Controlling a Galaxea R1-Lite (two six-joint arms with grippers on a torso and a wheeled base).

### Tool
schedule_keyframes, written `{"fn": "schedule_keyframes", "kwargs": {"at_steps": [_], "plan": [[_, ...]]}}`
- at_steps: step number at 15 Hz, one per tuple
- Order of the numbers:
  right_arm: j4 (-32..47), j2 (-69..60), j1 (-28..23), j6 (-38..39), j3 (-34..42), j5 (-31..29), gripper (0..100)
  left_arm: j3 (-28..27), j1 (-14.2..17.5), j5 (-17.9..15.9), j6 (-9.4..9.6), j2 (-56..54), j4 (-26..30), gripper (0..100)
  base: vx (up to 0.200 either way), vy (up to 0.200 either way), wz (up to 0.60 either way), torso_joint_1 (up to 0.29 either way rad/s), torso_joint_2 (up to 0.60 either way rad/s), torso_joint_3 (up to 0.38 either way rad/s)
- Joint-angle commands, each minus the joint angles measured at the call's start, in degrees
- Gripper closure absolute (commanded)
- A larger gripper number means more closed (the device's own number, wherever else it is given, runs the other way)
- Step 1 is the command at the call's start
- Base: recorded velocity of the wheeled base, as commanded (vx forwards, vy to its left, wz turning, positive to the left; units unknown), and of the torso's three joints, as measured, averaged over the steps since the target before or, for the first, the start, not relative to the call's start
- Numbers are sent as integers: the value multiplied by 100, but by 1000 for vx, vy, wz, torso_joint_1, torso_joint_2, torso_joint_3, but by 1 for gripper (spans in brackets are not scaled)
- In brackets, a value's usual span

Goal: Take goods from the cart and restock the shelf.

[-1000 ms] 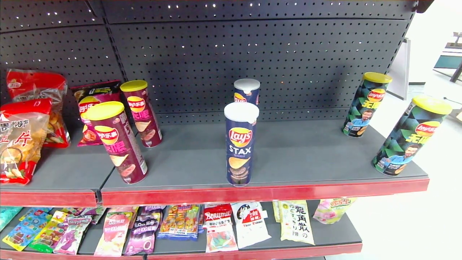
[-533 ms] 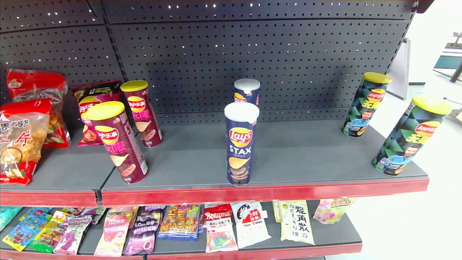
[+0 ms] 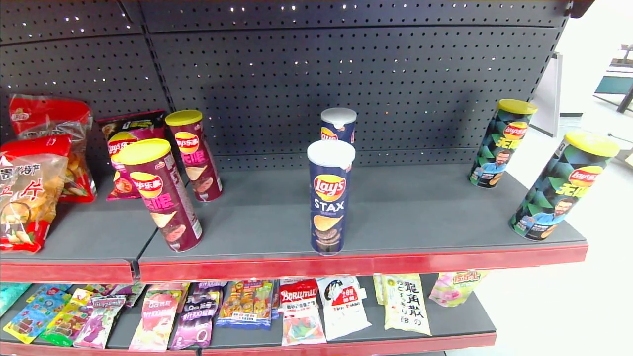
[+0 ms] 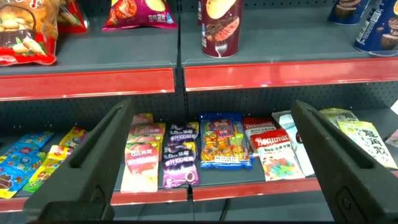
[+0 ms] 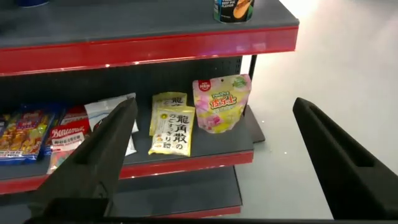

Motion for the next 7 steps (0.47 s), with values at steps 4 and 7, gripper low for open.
{"fn": "schedule_keyframes", "kwargs": {"at_steps": [4, 7], "plan": [[6, -421, 502, -34, 2, 76, 0, 1, 1, 7, 11, 0, 0, 0, 0, 0, 0, 0, 0, 0], [6, -509, 466, -60, 2, 76, 0, 1, 1, 7, 11, 0, 0, 0, 0, 0, 0, 0, 0, 0]]}}
